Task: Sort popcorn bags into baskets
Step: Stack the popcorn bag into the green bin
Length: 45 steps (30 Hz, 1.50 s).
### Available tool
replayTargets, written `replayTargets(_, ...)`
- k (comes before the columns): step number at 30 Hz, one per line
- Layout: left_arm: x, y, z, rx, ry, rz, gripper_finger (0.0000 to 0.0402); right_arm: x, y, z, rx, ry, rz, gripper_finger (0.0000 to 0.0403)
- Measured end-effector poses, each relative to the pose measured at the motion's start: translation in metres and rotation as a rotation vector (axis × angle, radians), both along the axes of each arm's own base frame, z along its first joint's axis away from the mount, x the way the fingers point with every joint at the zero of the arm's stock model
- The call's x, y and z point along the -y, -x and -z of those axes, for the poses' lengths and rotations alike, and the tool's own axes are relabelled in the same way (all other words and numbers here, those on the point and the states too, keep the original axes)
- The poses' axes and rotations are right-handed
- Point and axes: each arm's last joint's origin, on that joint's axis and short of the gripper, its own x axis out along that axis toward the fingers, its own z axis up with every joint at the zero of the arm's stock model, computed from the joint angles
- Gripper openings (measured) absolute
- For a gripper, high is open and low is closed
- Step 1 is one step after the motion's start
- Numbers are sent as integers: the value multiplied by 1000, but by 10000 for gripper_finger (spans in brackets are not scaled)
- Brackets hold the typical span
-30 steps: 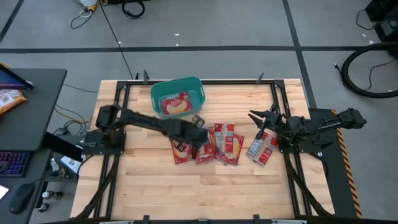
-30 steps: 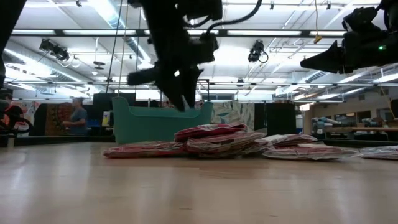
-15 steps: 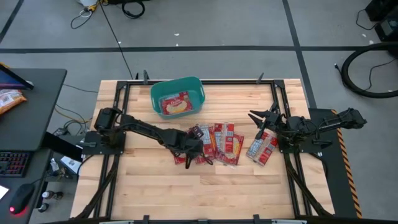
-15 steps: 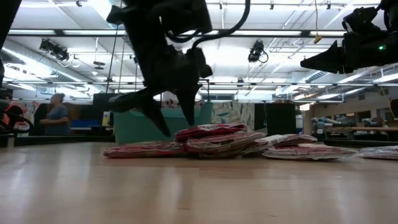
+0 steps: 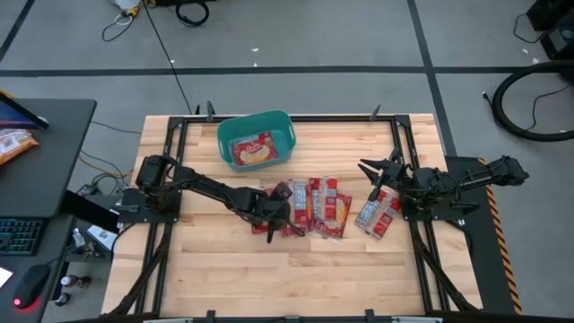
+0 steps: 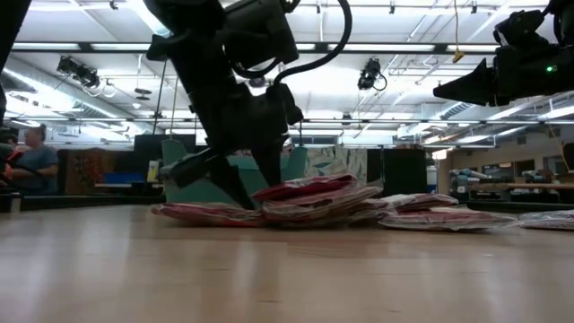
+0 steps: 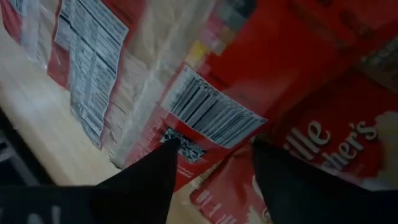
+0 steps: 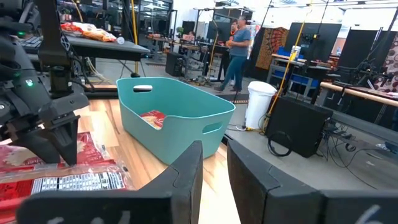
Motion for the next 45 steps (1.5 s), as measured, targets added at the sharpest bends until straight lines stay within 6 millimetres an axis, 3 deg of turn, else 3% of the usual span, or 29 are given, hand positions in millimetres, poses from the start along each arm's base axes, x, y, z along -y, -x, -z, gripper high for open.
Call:
replayTargets(15, 6, 0, -1, 80, 128, -183, 8, 0, 0, 0, 0, 0, 0, 80)
replayTargets(26, 26, 12, -31, 90, 64, -281, 3, 0, 0, 0, 1, 0, 0, 80)
replayTargets(39, 24, 51, -113, 377, 194, -507, 1, 0, -1, -1, 10, -1, -7, 80)
replayTargets(45, 24, 58, -121, 388, 232, -528, 1, 0, -1, -2, 20, -3, -7, 80)
